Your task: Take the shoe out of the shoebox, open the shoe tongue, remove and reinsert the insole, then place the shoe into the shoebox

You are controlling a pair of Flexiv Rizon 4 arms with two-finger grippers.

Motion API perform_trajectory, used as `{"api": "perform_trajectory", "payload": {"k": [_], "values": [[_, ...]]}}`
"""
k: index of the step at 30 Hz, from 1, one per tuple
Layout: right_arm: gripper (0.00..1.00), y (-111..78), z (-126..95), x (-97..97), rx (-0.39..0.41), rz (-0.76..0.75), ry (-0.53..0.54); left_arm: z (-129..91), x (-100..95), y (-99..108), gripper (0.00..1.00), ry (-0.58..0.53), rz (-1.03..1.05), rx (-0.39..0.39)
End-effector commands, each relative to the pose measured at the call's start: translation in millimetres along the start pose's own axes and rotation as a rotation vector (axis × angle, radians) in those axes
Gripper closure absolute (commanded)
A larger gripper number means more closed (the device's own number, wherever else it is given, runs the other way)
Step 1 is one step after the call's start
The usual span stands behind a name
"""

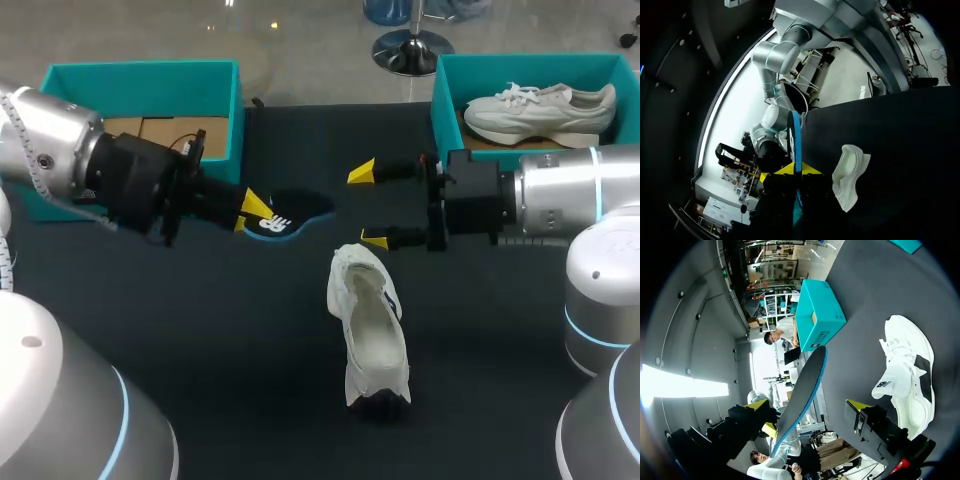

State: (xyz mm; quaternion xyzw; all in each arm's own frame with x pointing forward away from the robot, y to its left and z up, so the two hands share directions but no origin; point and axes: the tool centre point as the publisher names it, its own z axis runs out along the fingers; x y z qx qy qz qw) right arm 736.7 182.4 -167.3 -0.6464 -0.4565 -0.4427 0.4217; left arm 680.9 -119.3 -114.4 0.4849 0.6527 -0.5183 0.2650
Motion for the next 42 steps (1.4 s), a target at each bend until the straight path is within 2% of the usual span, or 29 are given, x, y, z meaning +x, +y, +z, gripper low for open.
{"api": "perform_trajectory", "payload": {"k": [1,9,15,16,17,27,42], "values": [[0.00,0.0,2,0.4,-0.002,0.001,-0.003,15,-3.7,4,1.00,0.018,0.028,0.008],[0.00,0.0,2,0.4,-0.002,0.001,-0.003,49,-4.2,1,1.00,0.029,0.059,0.047],[0.00,0.0,2,0.4,-0.002,0.001,-0.003,61,-6.8,3,1.00,0.027,0.083,0.049],[0.57,0.0,2,0.4,-0.002,0.001,-0.003,61,-7.4,3,1.00,0.027,0.089,0.046],[1.00,0.0,2,0.4,-0.002,0.001,-0.003,62,-7.8,4,1.00,0.027,0.090,0.045],[1.00,0.0,2,0.4,-0.002,0.001,-0.003,57,-6.8,14,1.00,0.031,0.113,0.012],[1.00,0.0,2,0.4,-0.002,0.001,-0.003,50,-2.2,15,1.00,0.012,0.123,-0.025]]}}
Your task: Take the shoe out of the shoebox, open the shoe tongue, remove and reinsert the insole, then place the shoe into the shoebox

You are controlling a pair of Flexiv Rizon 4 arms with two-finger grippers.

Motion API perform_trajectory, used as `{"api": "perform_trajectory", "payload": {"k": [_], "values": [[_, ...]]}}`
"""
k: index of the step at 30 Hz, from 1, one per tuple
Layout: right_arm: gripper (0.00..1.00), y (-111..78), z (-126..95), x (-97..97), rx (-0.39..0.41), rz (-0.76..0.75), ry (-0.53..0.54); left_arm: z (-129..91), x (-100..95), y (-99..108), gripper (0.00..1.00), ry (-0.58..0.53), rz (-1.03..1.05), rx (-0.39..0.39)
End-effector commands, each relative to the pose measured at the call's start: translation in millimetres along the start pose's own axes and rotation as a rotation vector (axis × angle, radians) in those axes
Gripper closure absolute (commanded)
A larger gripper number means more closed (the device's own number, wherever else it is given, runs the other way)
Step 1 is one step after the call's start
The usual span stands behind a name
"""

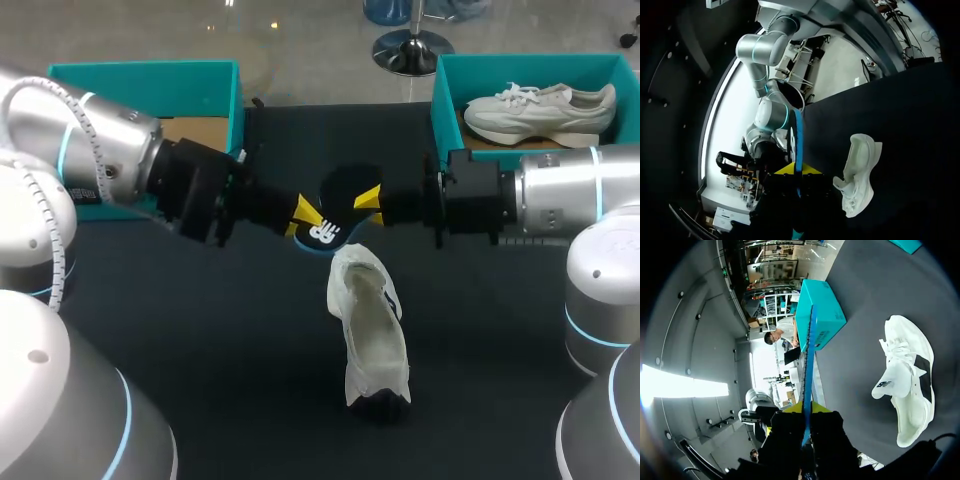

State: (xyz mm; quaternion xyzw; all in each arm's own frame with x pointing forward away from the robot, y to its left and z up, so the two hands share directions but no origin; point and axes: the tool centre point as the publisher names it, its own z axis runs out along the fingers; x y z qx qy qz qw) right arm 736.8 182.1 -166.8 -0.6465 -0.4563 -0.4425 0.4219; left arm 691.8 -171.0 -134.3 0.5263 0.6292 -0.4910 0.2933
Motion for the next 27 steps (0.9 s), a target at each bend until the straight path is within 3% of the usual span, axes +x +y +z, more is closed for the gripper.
{"api": "perform_trajectory", "payload": {"k": [1,3,4,5,6,7,16,27], "values": [[1.00,-0.1,3,0.0,-0.002,0.001,-0.003,-3,3.3,-3,1.00,-0.007,0.002,-0.009],[1.00,-0.1,3,0.0,-0.002,0.001,-0.003,-5,3.5,-3,1.00,-0.009,0.002,-0.015],[1.00,-0.1,3,0.0,-0.002,0.001,-0.003,-6,3.7,-3,0.86,-0.008,-0.001,-0.017],[1.00,-0.1,3,0.0,-0.002,0.001,-0.003,-8,3.8,-3,0.60,-0.007,-0.009,-0.016],[1.00,-0.1,3,0.0,-0.002,0.001,-0.003,-9,3.8,-3,0.42,-0.006,-0.013,-0.015],[1.00,-0.1,3,0.0,-0.002,0.001,-0.003,-12,4.3,-3,0.00,-0.002,-0.017,-0.020],[1.00,-0.1,3,0.0,-0.002,0.001,-0.003,-41,-0.9,10,0.00,0.043,-0.064,-0.062],[1.00,-0.1,3,0.0,-0.002,0.001,-0.003,-81,-25.6,37,0.00,0.363,-0.061,-0.072]]}}
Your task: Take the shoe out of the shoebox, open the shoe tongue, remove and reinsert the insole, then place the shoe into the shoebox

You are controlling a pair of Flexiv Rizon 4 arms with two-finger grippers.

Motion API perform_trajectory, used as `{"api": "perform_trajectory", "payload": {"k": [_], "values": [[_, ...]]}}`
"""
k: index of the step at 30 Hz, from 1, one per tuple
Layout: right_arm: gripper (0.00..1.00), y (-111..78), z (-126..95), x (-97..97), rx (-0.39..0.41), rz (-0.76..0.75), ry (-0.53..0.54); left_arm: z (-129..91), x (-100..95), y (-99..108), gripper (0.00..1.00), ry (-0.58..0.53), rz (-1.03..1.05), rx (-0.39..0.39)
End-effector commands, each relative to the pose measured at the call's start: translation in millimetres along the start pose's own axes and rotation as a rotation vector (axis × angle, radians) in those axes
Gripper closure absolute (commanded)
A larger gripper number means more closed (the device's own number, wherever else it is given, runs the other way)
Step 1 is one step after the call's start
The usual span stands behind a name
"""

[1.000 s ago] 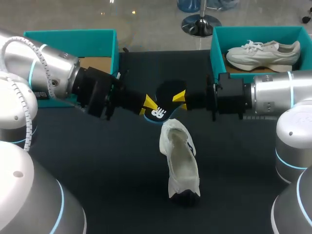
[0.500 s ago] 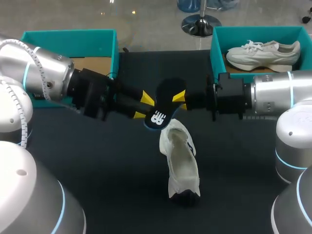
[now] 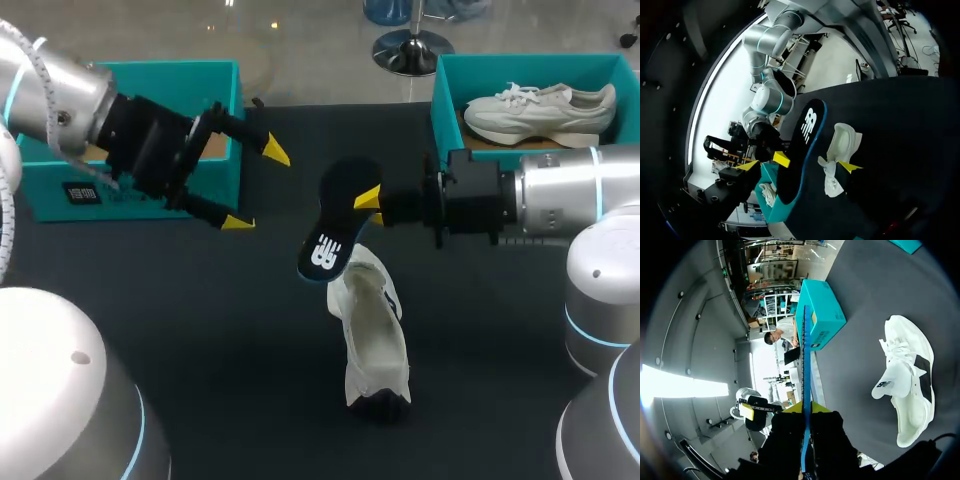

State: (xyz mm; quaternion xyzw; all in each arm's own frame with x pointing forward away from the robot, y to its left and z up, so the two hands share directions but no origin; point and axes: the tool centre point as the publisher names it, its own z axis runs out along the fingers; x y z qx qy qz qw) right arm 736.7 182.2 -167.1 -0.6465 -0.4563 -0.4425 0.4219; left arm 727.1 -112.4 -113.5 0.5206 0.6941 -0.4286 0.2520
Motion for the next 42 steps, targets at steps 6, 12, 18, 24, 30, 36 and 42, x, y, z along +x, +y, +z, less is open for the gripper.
{"api": "perform_trajectory", "payload": {"k": [6,12,18,24,30,36,42], "values": [[1.00,-0.1,3,0.3,-0.002,0.001,-0.003,-21,-21.8,14,0.00,0.300,0.043,0.048],[1.00,-0.1,3,0.3,-0.002,0.001,-0.003,-21,-21.8,14,0.00,0.300,0.043,0.048],[1.00,-0.1,3,0.3,-0.002,0.001,-0.003,-21,-21.8,14,0.00,0.300,0.043,0.048],[1.00,-0.1,3,0.3,-0.002,0.001,-0.003,-19,-31.5,14,0.00,0.401,0.111,0.025],[1.00,-0.1,3,0.3,-0.002,0.001,-0.003,-13,-48.2,21,0.00,0.586,0.236,0.013],[1.00,-0.1,3,0.3,-0.002,0.001,-0.003,-3,-66.0,39,0.00,0.673,0.241,0.047],[1.00,-0.1,3,0.3,-0.002,0.001,-0.003,3,-76.2,57,0.00,0.703,0.226,0.075]]}}
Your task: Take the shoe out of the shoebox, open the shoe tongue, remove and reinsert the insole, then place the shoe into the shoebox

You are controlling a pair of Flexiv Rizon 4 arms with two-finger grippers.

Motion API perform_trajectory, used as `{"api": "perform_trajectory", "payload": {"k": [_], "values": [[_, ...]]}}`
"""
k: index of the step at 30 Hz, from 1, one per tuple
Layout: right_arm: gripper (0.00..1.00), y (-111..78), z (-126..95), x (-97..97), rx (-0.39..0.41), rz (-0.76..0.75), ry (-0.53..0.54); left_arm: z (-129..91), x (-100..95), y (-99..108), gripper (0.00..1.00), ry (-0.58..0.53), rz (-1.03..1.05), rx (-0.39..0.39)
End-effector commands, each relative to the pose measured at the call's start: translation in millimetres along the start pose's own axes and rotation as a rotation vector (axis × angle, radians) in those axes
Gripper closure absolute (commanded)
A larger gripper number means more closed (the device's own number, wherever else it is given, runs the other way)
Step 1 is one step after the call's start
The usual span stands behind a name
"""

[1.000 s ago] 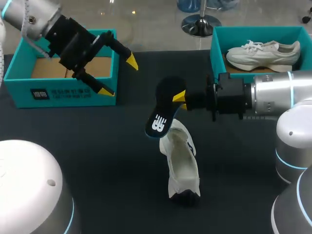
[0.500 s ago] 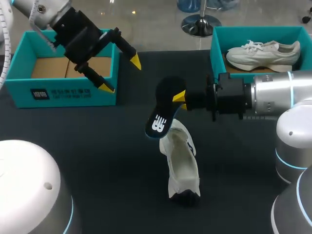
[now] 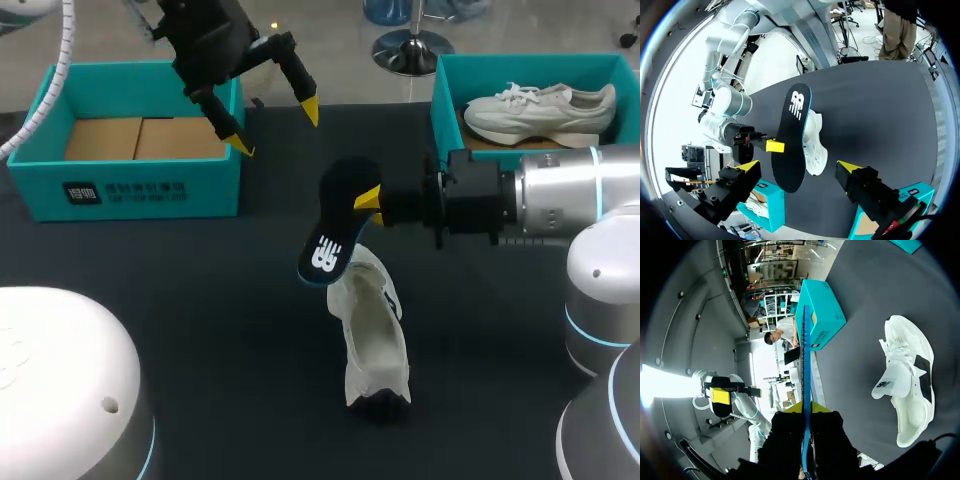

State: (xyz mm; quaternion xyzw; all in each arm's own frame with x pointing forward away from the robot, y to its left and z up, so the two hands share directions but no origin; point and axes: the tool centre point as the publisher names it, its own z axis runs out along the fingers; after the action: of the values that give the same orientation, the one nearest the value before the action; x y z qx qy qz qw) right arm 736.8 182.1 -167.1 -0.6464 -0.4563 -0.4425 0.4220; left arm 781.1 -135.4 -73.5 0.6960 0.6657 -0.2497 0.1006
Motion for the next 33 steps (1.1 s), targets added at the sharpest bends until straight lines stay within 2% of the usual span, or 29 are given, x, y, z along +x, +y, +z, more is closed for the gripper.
{"api": "perform_trajectory", "payload": {"k": [1,16,24,33], "values": [[1.00,-0.2,3,0.2,-0.003,0.001,-0.003,2,-13.0,27,0.00,0.169,0.005,0.067],[1.00,-0.2,3,0.2,-0.003,0.001,-0.003,-4,-15.4,21,0.00,0.173,0.006,0.039],[1.00,-0.1,-20,-2.0,-0.049,-0.003,0.001,-4,-15.4,21,0.00,0.173,0.006,0.039],[1.00,-4.8,-8,0.0,-0.010,-0.002,-0.007,-4,-15.4,21,0.00,0.173,0.006,0.039]]}}
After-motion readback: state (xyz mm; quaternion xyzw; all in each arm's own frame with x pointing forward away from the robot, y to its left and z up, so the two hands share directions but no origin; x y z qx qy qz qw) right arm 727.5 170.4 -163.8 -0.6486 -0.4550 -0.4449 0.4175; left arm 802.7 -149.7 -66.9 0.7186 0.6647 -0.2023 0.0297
